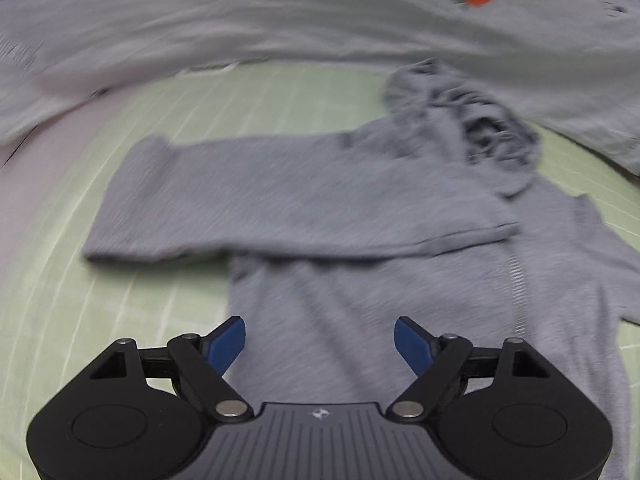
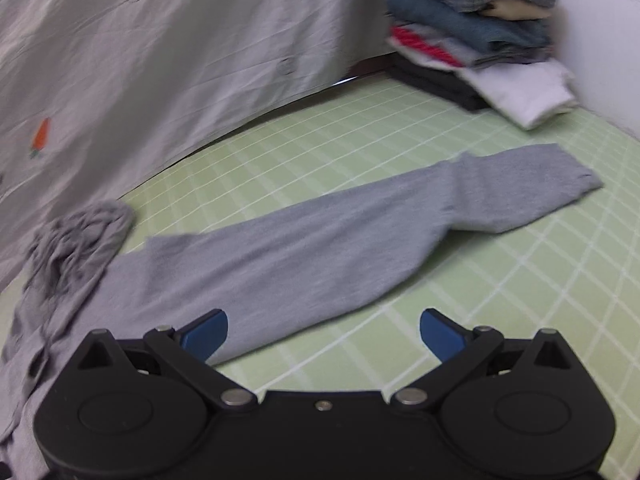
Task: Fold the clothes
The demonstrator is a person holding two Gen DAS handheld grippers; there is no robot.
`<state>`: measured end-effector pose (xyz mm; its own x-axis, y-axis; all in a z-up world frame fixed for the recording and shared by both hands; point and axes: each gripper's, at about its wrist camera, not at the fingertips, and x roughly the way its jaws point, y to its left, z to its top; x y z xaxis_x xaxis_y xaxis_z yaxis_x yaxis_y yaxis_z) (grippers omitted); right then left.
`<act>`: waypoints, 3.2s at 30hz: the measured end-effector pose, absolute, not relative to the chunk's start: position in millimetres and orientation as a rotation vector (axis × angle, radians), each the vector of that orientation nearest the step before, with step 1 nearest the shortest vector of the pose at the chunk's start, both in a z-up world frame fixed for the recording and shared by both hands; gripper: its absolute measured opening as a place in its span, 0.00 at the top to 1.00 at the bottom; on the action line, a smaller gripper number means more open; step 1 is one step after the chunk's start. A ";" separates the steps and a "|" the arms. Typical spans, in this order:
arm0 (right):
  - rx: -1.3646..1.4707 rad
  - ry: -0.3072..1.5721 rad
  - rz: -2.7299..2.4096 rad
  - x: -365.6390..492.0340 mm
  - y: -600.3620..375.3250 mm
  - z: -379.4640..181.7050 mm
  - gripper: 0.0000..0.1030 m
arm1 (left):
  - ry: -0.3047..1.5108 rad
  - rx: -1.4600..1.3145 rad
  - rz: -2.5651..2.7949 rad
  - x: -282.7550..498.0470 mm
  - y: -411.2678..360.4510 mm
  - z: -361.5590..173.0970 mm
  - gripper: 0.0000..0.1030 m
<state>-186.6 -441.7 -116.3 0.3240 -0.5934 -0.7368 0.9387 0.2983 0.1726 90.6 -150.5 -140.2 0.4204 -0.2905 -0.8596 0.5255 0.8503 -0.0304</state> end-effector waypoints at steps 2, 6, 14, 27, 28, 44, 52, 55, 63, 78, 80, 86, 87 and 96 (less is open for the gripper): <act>0.634 0.668 -1.018 -165.4 -433.6 -119.0 0.00 | 1.039 0.253 -0.478 93.4 -137.6 -148.4 0.12; 0.551 0.709 -0.882 -123.9 -410.5 -116.3 0.00 | 1.053 0.227 -0.478 97.3 -121.0 -155.8 0.02; 0.476 0.704 -0.630 -49.2 -386.4 -107.0 0.09 | 1.021 0.264 -0.500 94.1 -121.0 -157.0 0.00; 0.558 0.717 -0.381 19.7 -382.7 -135.7 0.54 | 0.988 0.260 -0.508 91.5 -120.2 -158.8 0.00; 0.562 0.718 -0.375 21.2 -381.8 -137.3 0.58 | 0.987 0.260 -0.508 91.4 -120.2 -159.0 0.00; 0.619 0.526 -0.509 -38.3 -419.6 -91.3 0.91 | 0.994 0.265 -0.509 93.6 -119.2 -160.1 0.00; 0.635 0.428 -0.759 -113.9 -478.5 -77.0 0.91 | 0.995 0.265 -0.507 93.4 -120.7 -159.8 0.00; 0.655 0.395 -0.846 -141.7 -501.0 -75.7 0.92 | 0.996 0.264 -0.505 93.0 -121.3 -159.8 0.00; 0.644 0.314 -1.034 -201.6 -529.6 -68.4 0.92 | 1.000 0.266 -0.506 92.8 -122.1 -160.1 0.00; 0.734 0.370 -1.207 -247.1 -543.3 -108.1 0.92 | 1.022 0.273 -0.505 95.9 -127.1 -158.7 0.00; 0.758 0.391 -1.208 -248.5 -545.0 -114.7 0.91 | 1.035 0.275 -0.503 97.9 -128.2 -158.0 0.00; 0.787 0.481 -1.157 -246.6 -544.1 -134.9 0.78 | 1.104 0.272 -0.496 108.7 -135.0 -154.0 0.00; 0.790 0.484 -1.152 -247.2 -543.8 -136.5 0.71 | 1.097 0.273 -0.505 110.3 -137.0 -152.2 0.00; 0.779 0.549 -1.111 -238.1 -553.5 -146.6 0.49 | 0.993 0.464 -0.622 117.7 -184.9 -155.2 0.00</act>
